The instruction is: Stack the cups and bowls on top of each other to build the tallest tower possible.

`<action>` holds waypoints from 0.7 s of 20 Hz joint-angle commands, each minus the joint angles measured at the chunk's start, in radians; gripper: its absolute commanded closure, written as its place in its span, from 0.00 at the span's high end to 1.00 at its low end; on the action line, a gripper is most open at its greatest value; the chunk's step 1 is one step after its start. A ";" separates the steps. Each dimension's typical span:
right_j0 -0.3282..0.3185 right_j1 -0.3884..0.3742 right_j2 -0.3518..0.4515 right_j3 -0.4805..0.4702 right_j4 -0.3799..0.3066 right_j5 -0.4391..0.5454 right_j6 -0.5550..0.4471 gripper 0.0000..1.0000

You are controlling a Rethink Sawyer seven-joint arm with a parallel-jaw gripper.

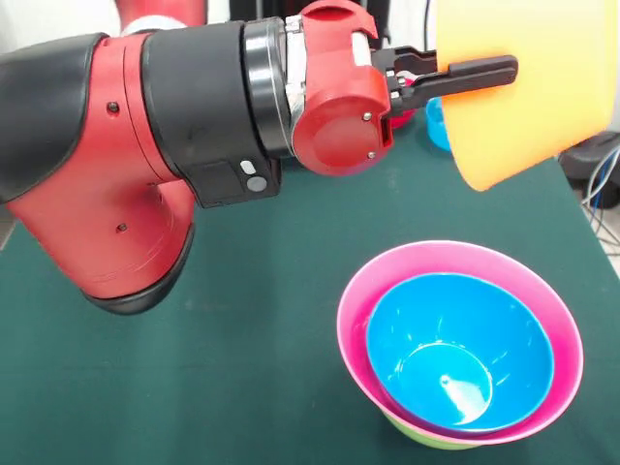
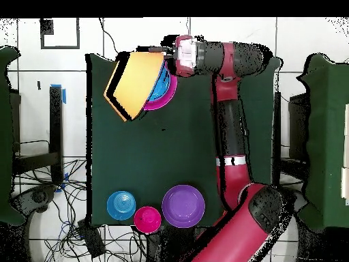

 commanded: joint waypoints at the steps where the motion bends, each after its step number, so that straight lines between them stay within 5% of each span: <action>1: 0.046 0.044 -0.024 -0.118 0.102 0.098 -0.261 0.00; 4: 0.068 0.058 0.001 -0.144 0.156 0.152 -0.298 0.00; 8: 0.057 0.040 -0.011 -0.133 0.119 0.151 -0.378 0.00; 14: 0.017 0.005 -0.032 -0.055 0.077 0.065 -0.306 0.00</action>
